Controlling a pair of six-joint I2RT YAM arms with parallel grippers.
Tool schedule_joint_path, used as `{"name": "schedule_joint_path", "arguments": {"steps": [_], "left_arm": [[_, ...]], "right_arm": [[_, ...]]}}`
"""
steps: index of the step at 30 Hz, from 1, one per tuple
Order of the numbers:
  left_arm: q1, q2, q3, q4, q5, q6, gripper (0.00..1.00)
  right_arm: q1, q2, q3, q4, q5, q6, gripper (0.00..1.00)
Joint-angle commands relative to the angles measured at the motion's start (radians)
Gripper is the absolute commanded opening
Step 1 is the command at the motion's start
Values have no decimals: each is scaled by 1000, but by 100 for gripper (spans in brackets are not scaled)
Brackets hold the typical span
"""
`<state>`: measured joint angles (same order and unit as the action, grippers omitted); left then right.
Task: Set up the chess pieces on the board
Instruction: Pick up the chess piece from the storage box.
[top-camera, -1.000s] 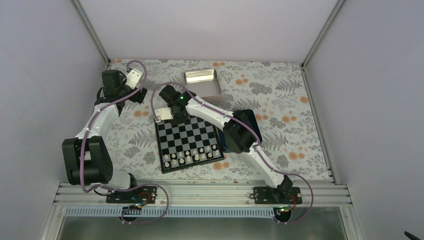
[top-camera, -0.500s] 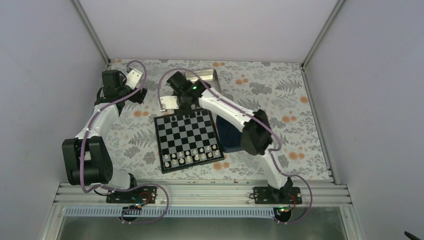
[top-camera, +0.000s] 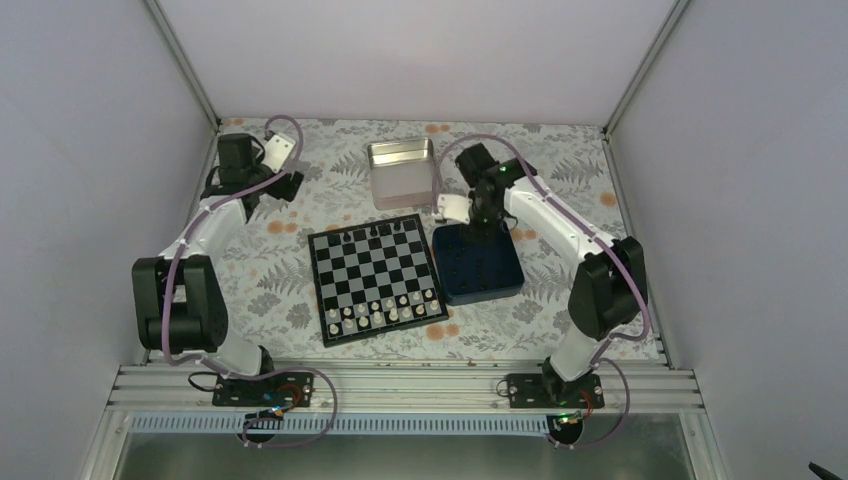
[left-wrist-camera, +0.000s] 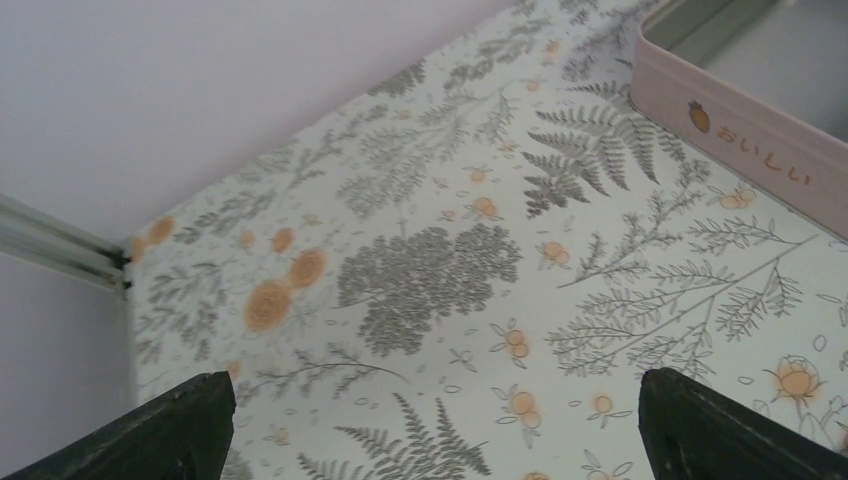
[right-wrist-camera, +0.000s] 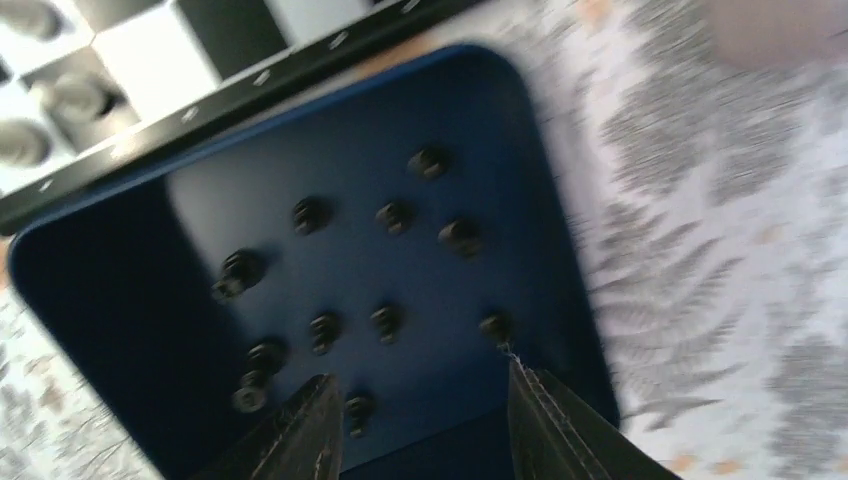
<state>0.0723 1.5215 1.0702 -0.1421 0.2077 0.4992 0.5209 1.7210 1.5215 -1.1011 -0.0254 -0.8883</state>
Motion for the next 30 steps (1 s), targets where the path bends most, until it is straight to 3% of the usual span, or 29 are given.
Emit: {"name": "schedule_joint_path", "arguments": {"steps": [1,16,30], "left_arm": [[-43,42,25,15,-36,-8,100],[-63,36,25,6,-59,-21,100],[-65,35,19,9,-71,-23,100]], "right_arm": [[-21,-45,-121,-19,-16,43,44],[-29,-152,-396,48,-30,97,41],[-42,-101,-431,116,-70,86,30]]}}
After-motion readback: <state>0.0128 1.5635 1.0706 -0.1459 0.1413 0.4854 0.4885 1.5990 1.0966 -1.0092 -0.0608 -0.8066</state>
